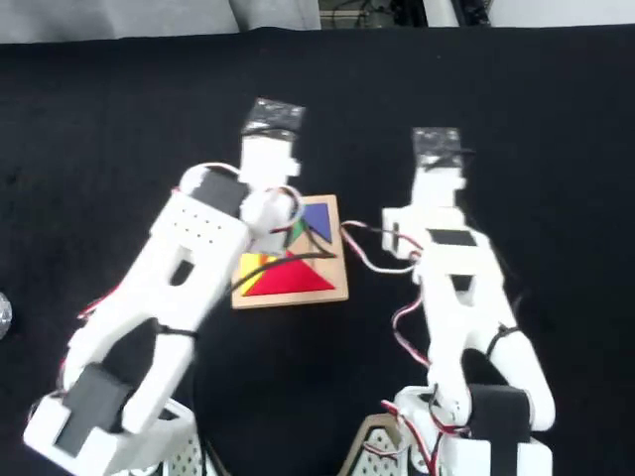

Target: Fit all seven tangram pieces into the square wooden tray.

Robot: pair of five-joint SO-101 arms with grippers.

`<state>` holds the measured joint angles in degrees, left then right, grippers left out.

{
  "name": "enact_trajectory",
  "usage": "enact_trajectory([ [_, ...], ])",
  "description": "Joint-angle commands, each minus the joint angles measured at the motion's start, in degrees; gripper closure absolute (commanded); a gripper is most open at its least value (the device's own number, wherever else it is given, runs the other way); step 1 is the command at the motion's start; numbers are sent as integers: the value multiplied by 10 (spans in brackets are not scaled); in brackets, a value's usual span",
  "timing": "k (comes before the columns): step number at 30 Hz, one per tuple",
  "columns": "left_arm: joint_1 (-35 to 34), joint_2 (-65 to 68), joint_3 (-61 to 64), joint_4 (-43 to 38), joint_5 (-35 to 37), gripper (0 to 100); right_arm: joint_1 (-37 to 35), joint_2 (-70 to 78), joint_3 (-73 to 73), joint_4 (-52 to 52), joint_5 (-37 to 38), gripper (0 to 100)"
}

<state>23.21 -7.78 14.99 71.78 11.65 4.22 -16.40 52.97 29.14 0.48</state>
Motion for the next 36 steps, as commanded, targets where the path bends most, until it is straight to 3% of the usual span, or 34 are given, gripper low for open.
enact_trajectory([
  [1, 42, 42, -31, -63, 92, 955, 23, -1, -27, -20, -14, 987],
  [5, 56, 96, -32, -119, 175, 955, 23, 3, -25, -32, -11, 987],
  [13, 65, 114, -22, -149, 302, 960, 18, 3, -21, -44, -10, 987],
  [22, 78, 113, 49, -245, 324, 960, 18, 4, -18, -57, -10, 987],
  [36, 84, 117, 65, -252, 324, 956, 8, 4, -17, -57, -10, 987],
])
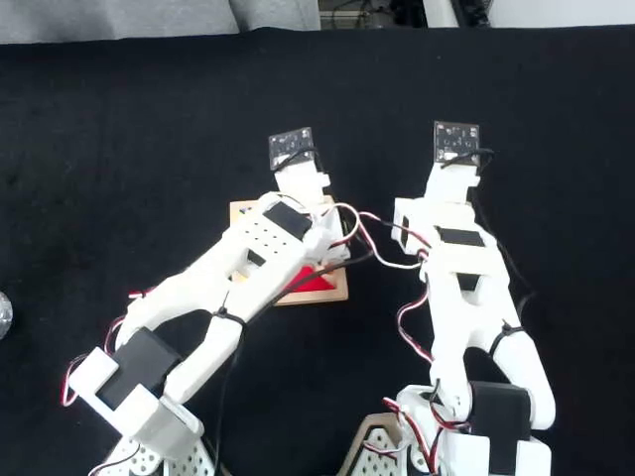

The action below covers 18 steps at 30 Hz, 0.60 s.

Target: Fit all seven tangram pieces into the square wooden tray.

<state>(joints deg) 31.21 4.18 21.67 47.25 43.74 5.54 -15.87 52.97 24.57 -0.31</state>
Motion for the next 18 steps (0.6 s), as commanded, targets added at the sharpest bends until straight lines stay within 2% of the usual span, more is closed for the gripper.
enact_trajectory([
  [1, 4, 2, -1, -7, 4, 956, -7, -1, -17, -11, -2, 987],
  [8, 14, 46, -17, -3, 4, 956, 0, -2, -18, -13, -2, 987],
  [11, 23, 46, -21, -3, 4, 956, 30, -4, -21, -14, -6, 987],
  [18, 29, 46, -28, -7, 3, 956, 55, -6, -22, -14, -43, 987],
])
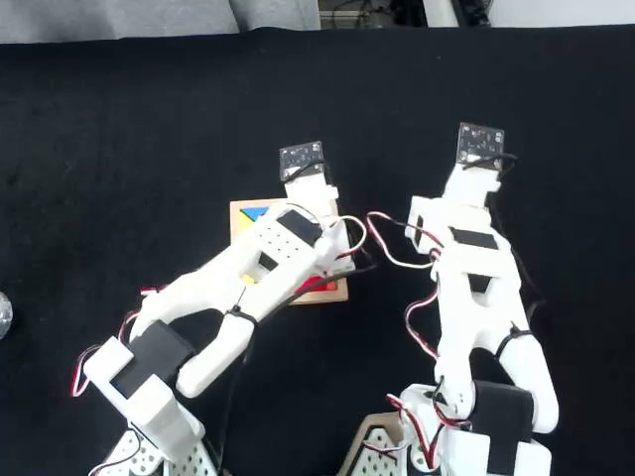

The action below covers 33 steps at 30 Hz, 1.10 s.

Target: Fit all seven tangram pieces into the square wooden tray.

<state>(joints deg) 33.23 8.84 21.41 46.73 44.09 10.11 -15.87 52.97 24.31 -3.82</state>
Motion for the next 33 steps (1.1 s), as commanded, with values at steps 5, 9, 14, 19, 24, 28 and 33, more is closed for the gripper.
enact_trajectory([
  [5, 8, 2, -29, -3, -1, 956, 7, -6, -22, -11, -8, 987],
  [9, 7, -1, -25, -17, -1, 956, 6, -6, -22, -11, -8, 987],
  [14, 7, -1, -29, -19, -2, 956, 6, -6, -22, -11, -7, 987],
  [19, 8, -1, -29, -19, -2, 956, 6, -6, -22, -11, -7, 987],
  [24, 7, -2, -27, -13, -2, 859, 5, -5, -22, -11, -7, 987],
  [28, 0, -2, -23, -12, -2, 848, 5, -5, -22, -11, -7, 987],
  [33, -33, -2, -29, 16, -2, 863, 5, -5, -22, -11, -7, 987],
])
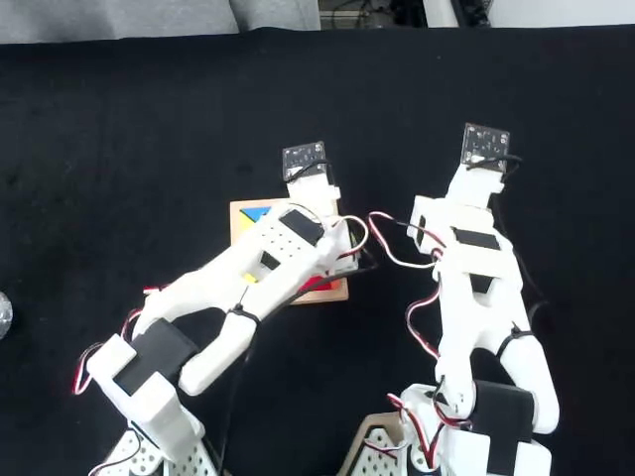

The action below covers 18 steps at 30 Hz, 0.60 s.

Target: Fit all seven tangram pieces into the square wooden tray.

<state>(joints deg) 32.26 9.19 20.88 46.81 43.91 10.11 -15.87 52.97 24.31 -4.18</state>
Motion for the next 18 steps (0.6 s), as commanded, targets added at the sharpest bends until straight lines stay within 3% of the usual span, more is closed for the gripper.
enact_trajectory([
  [1, -29, -5, -24, 18, 0, 863, 5, -5, -22, -11, -4, 987],
  [18, -56, -53, -17, 46, -33, 863, 5, -4, -22, -11, -4, 987],
])
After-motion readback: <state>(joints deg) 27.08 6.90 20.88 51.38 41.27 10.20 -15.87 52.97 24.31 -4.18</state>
